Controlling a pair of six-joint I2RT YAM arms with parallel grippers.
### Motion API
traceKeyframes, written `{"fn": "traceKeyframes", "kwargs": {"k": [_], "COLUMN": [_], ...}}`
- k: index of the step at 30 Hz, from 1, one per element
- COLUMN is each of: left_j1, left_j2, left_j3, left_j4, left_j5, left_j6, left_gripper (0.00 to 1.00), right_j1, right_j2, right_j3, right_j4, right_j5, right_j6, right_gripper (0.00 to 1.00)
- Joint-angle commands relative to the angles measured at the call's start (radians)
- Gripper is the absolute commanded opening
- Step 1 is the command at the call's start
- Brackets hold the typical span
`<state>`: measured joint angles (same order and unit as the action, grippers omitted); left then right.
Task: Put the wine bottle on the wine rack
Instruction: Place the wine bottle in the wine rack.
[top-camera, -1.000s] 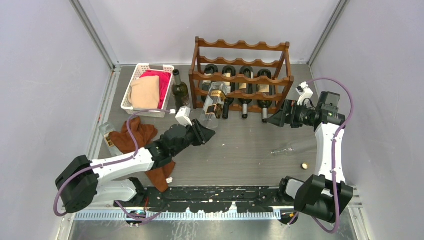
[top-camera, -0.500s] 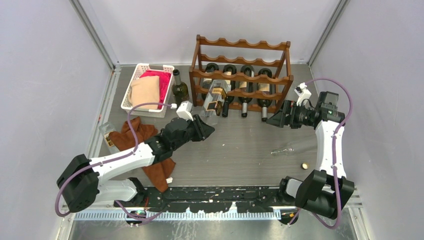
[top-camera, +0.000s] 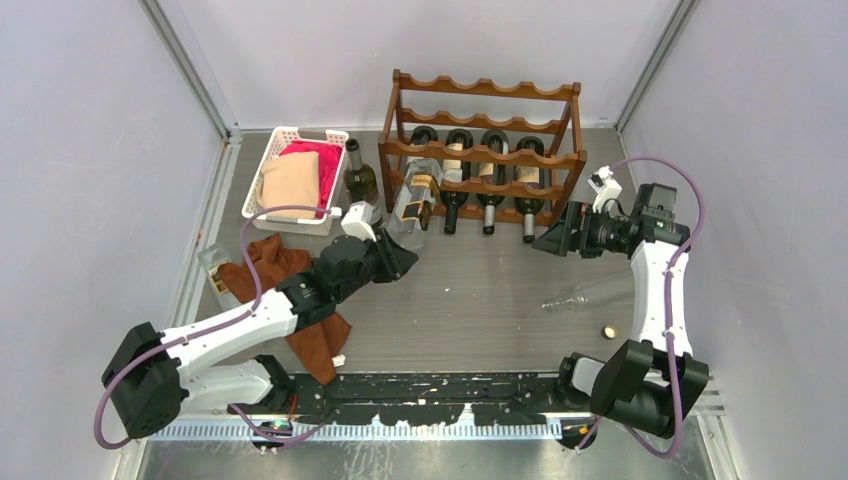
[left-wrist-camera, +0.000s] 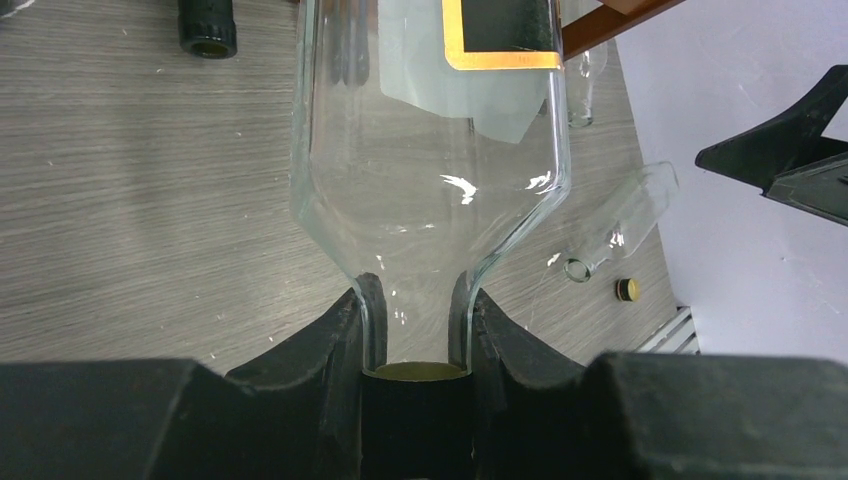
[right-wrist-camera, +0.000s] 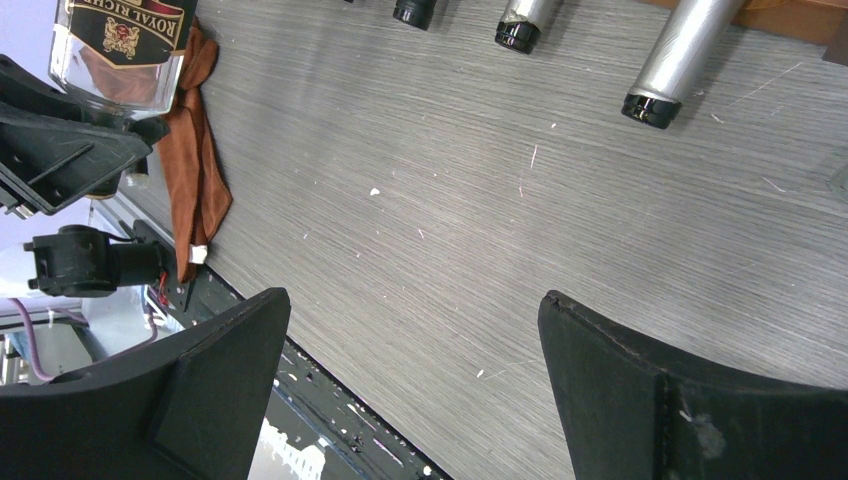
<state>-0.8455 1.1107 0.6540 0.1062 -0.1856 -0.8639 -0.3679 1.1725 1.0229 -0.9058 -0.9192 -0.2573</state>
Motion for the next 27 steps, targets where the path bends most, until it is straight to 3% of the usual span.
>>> {"fn": "traceKeyframes", "kwargs": {"k": [1,27], "left_j1": [0.008,0.01], "left_j2": [-0.045,-0.06], "left_j3": [0.073,0.118], "left_j4": [0.256,0.151], "left_j5": [-0.06,-0.11], "left_j6": [0.072,0.169], "left_gripper": [0.0,0.0], "right_j1": [-0.003,-0.002], "right_j2": [-0.011,-0.014], "right_j3": [0.043,0.04], "right_j4": [0.01,0.014], "right_j5": [-0.023,-0.02], "right_j6": [-0.013,-0.011], "right_gripper": [1.0,1.0]}}
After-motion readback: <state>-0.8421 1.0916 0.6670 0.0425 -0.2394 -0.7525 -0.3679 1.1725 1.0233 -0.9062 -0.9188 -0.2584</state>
